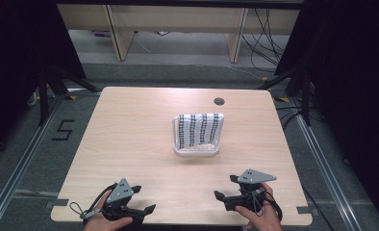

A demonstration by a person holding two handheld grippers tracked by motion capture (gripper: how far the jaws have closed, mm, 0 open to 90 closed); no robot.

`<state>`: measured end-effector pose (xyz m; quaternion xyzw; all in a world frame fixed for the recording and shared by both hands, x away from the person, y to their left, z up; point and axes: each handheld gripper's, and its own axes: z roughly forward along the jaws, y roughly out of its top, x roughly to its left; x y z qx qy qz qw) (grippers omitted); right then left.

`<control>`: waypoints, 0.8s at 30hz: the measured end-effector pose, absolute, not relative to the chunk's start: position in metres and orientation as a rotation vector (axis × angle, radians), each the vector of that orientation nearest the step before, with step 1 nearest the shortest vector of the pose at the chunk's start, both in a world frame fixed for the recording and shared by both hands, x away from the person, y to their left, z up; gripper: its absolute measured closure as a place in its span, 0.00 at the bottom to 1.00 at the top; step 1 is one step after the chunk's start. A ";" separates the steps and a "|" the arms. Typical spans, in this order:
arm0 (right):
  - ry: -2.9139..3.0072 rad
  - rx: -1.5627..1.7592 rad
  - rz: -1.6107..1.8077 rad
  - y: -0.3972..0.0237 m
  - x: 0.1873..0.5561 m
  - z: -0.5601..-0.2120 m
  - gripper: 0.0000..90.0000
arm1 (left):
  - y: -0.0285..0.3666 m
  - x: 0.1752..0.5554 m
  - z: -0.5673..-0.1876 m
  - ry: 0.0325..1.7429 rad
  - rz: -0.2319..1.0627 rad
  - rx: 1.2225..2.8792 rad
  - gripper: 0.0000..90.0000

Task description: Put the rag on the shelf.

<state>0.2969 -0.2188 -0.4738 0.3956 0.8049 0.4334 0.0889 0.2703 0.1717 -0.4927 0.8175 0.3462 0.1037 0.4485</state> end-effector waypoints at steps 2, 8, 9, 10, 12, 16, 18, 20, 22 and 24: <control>2.408 1.133 1.298 -0.222 0.298 -0.476 0.19 | 0.172 0.270 -0.493 0.857 0.281 2.045 0.19; 2.415 1.135 1.282 -0.225 0.290 -0.479 0.19 | 0.173 0.266 -0.498 0.869 0.278 2.042 0.19; 2.399 1.139 1.272 -0.225 0.289 -0.480 0.19 | 0.173 0.266 -0.499 0.868 0.282 2.043 0.19; 2.408 1.152 1.268 -0.225 0.287 -0.480 0.19 | 0.173 0.265 -0.499 0.867 0.290 2.048 0.19; 2.412 1.130 1.258 -0.226 0.287 -0.482 0.19 | 0.173 0.266 -0.500 0.868 0.295 2.060 0.19; 2.418 1.114 1.244 -0.225 0.286 -0.484 0.19 | 0.174 0.267 -0.501 0.877 0.293 2.045 0.19; 2.416 1.091 1.242 -0.225 0.286 -0.484 0.19 | 0.175 0.267 -0.500 0.877 0.293 2.058 0.19; 2.417 1.119 1.241 -0.225 0.285 -0.484 0.19 | 0.174 0.267 -0.501 0.887 0.292 2.037 0.19; 2.416 1.116 1.241 -0.226 0.287 -0.485 0.19 | 0.174 0.267 -0.501 0.887 0.292 2.034 0.19; 2.419 1.153 1.241 -0.224 0.285 -0.485 0.19 | 0.175 0.267 -0.501 0.880 0.294 2.042 0.19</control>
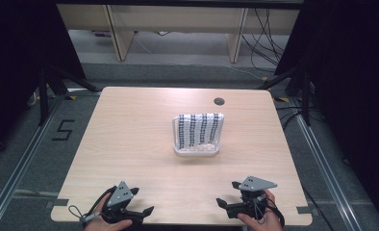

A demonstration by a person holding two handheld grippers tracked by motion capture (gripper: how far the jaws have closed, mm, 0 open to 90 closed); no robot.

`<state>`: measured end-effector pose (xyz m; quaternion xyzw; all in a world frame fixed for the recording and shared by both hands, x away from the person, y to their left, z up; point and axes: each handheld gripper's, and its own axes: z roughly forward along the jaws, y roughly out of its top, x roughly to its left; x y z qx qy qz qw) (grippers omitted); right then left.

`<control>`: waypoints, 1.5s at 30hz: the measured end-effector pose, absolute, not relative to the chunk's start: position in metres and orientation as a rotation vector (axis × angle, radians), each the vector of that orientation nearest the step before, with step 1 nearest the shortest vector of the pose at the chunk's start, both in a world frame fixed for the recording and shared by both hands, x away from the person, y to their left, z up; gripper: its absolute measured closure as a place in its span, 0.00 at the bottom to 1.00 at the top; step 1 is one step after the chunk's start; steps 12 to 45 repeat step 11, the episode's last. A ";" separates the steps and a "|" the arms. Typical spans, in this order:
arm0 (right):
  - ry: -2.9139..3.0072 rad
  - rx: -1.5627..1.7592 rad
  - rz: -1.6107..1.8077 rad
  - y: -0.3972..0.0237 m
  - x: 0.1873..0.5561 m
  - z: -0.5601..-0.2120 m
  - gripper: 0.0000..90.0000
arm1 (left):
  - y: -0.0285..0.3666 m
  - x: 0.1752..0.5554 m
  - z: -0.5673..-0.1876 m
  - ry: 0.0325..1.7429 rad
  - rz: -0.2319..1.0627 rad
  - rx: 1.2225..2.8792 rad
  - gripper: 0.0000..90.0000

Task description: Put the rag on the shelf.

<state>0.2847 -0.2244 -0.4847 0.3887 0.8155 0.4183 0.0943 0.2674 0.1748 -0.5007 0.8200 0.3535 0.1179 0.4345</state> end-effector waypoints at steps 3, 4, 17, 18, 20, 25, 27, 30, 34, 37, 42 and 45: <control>2.416 1.124 1.237 -0.225 0.286 -0.485 0.19 | 0.174 0.268 -0.501 0.883 0.286 2.028 0.19; 2.416 1.151 1.240 -0.225 0.285 -0.485 0.19 | 0.177 0.269 -0.500 0.865 0.301 2.060 0.19; 2.417 1.141 1.248 -0.227 0.287 -0.486 0.19 | 0.176 0.269 -0.502 0.896 0.293 2.014 0.19; 2.417 1.141 1.248 -0.227 0.287 -0.486 0.19 | 0.176 0.269 -0.502 0.896 0.293 2.014 0.19; 2.417 1.141 1.248 -0.227 0.287 -0.486 0.19 | 0.176 0.269 -0.502 0.896 0.293 2.014 0.19; 2.417 1.141 1.248 -0.227 0.287 -0.486 0.19 | 0.176 0.269 -0.502 0.896 0.293 2.014 0.19; 2.417 1.141 1.248 -0.227 0.287 -0.486 0.19 | 0.176 0.269 -0.502 0.896 0.293 2.014 0.19; 2.417 1.141 1.248 -0.227 0.287 -0.486 0.19 | 0.176 0.269 -0.502 0.896 0.293 2.014 0.19; 2.417 1.141 1.248 -0.227 0.287 -0.486 0.19 | 0.176 0.269 -0.502 0.896 0.293 2.014 0.19; 2.417 1.141 1.248 -0.227 0.287 -0.486 0.19 | 0.176 0.269 -0.502 0.896 0.293 2.014 0.19; 2.417 1.141 1.248 -0.227 0.287 -0.486 0.19 | 0.176 0.269 -0.502 0.896 0.293 2.014 0.19; 2.417 1.141 1.248 -0.227 0.287 -0.486 0.19 | 0.176 0.269 -0.502 0.896 0.293 2.014 0.19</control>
